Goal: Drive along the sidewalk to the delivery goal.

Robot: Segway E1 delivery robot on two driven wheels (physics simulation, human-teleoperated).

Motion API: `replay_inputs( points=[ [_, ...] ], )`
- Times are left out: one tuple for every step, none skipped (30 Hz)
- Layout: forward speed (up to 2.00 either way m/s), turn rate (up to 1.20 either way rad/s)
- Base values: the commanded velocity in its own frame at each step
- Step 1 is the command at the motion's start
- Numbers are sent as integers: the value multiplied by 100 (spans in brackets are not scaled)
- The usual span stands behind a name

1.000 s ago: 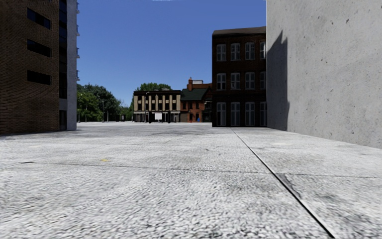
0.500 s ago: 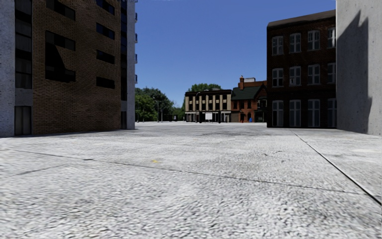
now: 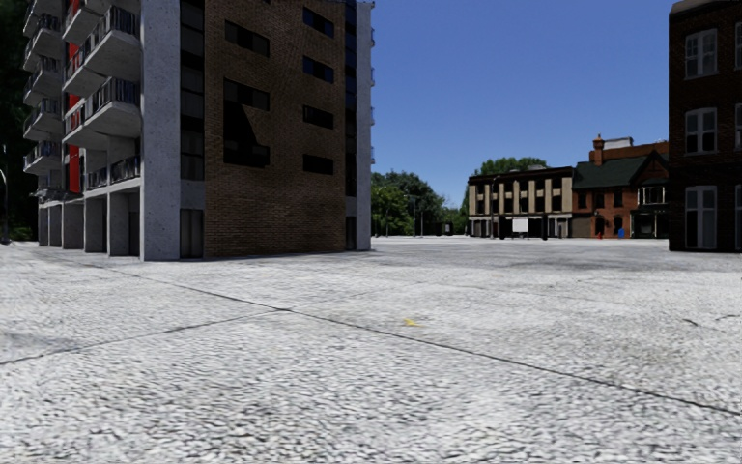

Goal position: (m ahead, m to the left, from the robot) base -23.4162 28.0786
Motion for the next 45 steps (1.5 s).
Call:
replay_inputs(
  points=[
    [81, 83],
    [81, 83],
    [82, 81],
    [85, 79],
    [85, 79],
    [88, 79],
    [90, 78],
    [93, 78],
    [93, 78],
    [100, 67],
    [108, 51],
    [108, 51],
    [123, 36],
    [140, 23],
    [152, 0],
    [152, 0],
    [158, 0],
    [173, 0],
    [200, 0],
    [200, 0],
    [200, 0],
    [200, 0],
    [200, 0],
    [200, 0],
    [200, 0],
    [200, 0],
    [200, 0],
    [200, 0],
    [200, 0],
    [200, 0],
    [200, 0],
    [200, 0],
    [200, 0],
    [200, 0],
    [200, 5],
    [200, 5],
    [200, 7],
    [200, 9],
    [200, 11],
    [200, 11],
    [200, 14],
    [200, 21],
    [200, 23],
    [200, 23],
    [200, 25]
  ],
)
